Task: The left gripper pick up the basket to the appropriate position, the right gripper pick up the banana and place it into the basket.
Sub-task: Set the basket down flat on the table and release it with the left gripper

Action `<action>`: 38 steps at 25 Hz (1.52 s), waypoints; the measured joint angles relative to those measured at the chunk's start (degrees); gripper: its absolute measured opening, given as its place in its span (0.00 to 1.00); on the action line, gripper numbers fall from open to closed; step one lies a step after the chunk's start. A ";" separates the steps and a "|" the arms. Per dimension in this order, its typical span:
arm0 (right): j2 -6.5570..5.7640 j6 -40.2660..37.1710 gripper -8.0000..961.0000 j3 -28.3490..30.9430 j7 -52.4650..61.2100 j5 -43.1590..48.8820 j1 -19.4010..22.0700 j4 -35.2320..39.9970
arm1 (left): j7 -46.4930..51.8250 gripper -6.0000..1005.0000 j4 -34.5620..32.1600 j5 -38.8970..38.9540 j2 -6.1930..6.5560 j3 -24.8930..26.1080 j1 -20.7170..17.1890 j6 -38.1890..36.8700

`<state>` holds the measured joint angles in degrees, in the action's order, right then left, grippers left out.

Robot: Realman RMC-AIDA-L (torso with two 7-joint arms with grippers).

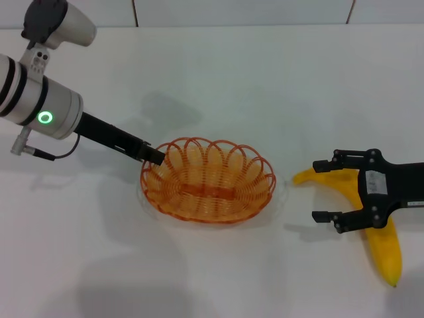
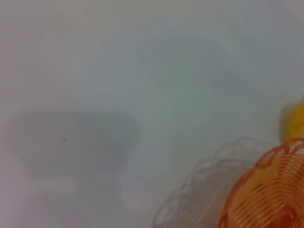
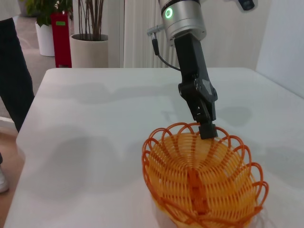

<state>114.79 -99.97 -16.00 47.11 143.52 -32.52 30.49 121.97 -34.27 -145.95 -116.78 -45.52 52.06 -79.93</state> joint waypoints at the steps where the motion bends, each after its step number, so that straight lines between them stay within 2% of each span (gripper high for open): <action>1: 0.00 -0.04 0.90 0.00 0.00 0.00 0.00 0.00 | 0.11 0.08 0.00 -0.04 0.00 -0.33 0.00 0.00; 25: -0.16 -0.42 0.90 0.35 0.00 0.01 0.24 0.00 | 1.80 0.19 -0.49 -0.29 -0.12 -1.67 -0.32 -1.17; 27: -0.21 -0.46 0.90 0.43 0.00 0.01 0.35 0.00 | 1.84 0.38 -1.15 -0.31 -0.13 -1.71 -0.49 -1.14; 32: -0.32 -0.49 0.90 0.55 0.02 0.00 0.47 0.00 | 3.05 0.57 -5.04 -0.31 -0.21 -2.58 -1.91 -1.91; 34: -0.41 -0.51 0.90 0.90 0.34 -0.14 0.59 0.01 | 3.13 0.65 -8.75 0.31 -0.24 -3.71 -3.82 -4.27; 38: -0.54 -0.60 0.90 1.33 0.67 -0.89 0.74 0.01 | -0.41 0.81 -23.51 7.20 -0.37 -7.75 -12.50 -12.04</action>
<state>114.24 -100.57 -14.67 47.78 142.63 -31.79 30.50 121.57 -57.78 -138.75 -117.15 -53.27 39.55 -91.97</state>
